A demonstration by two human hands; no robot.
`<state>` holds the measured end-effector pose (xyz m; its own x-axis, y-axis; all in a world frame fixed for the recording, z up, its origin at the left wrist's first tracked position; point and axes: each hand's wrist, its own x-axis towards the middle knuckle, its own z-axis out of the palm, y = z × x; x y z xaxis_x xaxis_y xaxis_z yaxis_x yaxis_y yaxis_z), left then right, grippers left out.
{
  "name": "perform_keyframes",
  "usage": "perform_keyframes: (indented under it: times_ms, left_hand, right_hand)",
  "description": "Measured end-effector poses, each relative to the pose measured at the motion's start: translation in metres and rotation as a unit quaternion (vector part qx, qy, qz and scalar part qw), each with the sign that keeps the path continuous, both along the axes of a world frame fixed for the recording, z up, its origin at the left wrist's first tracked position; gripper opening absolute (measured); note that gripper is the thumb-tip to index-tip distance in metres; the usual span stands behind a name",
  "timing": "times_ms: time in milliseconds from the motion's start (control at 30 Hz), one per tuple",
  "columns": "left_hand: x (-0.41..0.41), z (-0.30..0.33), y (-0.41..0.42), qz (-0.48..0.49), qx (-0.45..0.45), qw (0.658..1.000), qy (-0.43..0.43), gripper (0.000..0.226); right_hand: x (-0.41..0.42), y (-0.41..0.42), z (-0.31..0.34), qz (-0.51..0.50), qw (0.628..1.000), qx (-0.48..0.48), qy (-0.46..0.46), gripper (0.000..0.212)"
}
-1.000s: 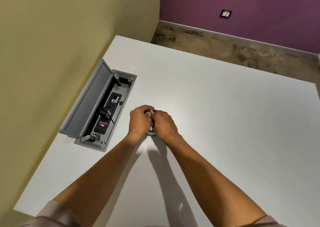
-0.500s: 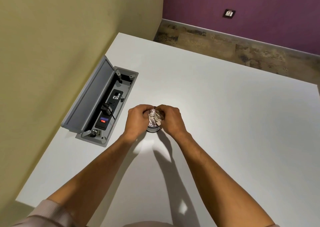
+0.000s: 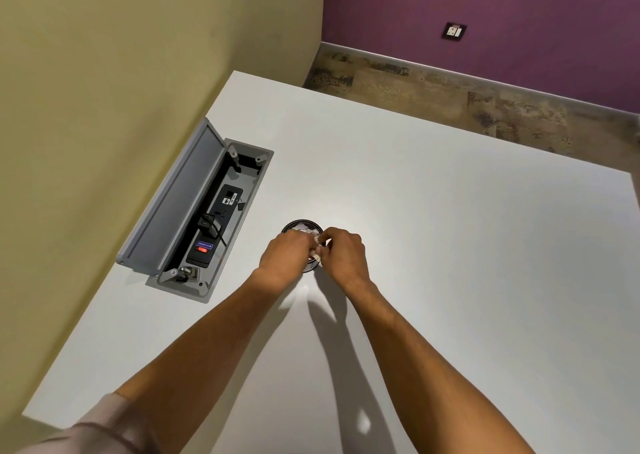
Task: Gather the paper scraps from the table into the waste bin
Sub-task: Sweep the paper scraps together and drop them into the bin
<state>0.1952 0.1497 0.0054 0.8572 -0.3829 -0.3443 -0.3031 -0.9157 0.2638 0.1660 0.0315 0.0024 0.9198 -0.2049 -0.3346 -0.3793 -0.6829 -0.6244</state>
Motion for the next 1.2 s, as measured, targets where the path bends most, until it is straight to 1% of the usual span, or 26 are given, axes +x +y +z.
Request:
perform_keyframes:
  times_ms: [67, 133, 200, 267, 367, 500, 633, 700, 833, 900, 933, 1033, 1133, 1200]
  left_hand:
    - [0.008, 0.000, -0.006, 0.002, 0.038, 0.999, 0.003, 0.022]
    - [0.014, -0.003, -0.011, -0.003, 0.056, 0.998, 0.007, 0.020]
    - [0.018, -0.006, -0.014, 0.001, 0.046, 0.999, 0.014, 0.014]
    - [0.021, -0.008, -0.016, 0.007, 0.035, 0.999, 0.024, 0.008]
    - [0.021, -0.011, -0.017, 0.016, 0.029, 0.999, 0.029, 0.017]
    - [0.021, -0.007, -0.020, 0.018, 0.031, 0.999, 0.037, 0.012]
    - [0.022, 0.000, -0.019, 0.008, 0.021, 0.999, 0.043, 0.009]
    - [0.020, 0.003, -0.016, 0.007, 0.018, 0.999, 0.040, 0.013]
    - [0.019, 0.014, -0.009, 0.032, 0.005, 0.999, -0.006, 0.028]
    - [0.017, 0.018, -0.007, 0.056, -0.022, 0.998, -0.027, 0.027]
    - [0.017, 0.018, -0.007, 0.073, -0.038, 0.996, -0.029, 0.023]
    - [0.010, 0.015, -0.011, 0.096, -0.047, 0.994, -0.009, 0.012]
    - [0.003, 0.006, -0.019, 0.100, -0.025, 0.995, 0.014, 0.013]
    - [0.004, 0.000, -0.022, 0.100, -0.014, 0.995, 0.016, 0.017]
  right_hand:
    - [0.001, -0.001, -0.001, -0.023, 0.999, 0.025, 0.005, 0.011]
    - [-0.001, -0.003, -0.002, -0.034, 0.999, 0.041, 0.003, 0.013]
    - [-0.002, -0.005, -0.004, -0.040, 0.997, 0.065, 0.000, 0.016]
    - [-0.005, -0.006, -0.004, -0.039, 0.996, 0.081, -0.001, 0.013]
    - [-0.007, -0.004, -0.004, -0.041, 0.995, 0.087, -0.005, 0.014]
    - [-0.007, 0.001, -0.004, -0.071, 0.992, 0.103, -0.003, 0.017]
    - [-0.009, -0.001, -0.001, -0.058, 0.994, 0.094, -0.002, 0.018]
    - [-0.012, -0.004, -0.001, -0.051, 0.995, 0.086, 0.001, 0.024]
    - [-0.019, -0.007, 0.001, -0.048, 0.996, 0.073, -0.015, 0.026]
    - [-0.024, -0.007, 0.001, -0.050, 0.996, 0.072, -0.026, 0.025]
    - [-0.026, -0.008, 0.002, -0.053, 0.995, 0.074, -0.031, 0.025]
    - [-0.037, -0.011, 0.000, -0.065, 0.995, 0.076, -0.027, 0.028]
    - [-0.047, -0.014, -0.005, -0.056, 0.996, 0.069, -0.028, 0.030]
    - [-0.051, -0.014, -0.006, -0.030, 0.996, 0.066, -0.048, 0.030]
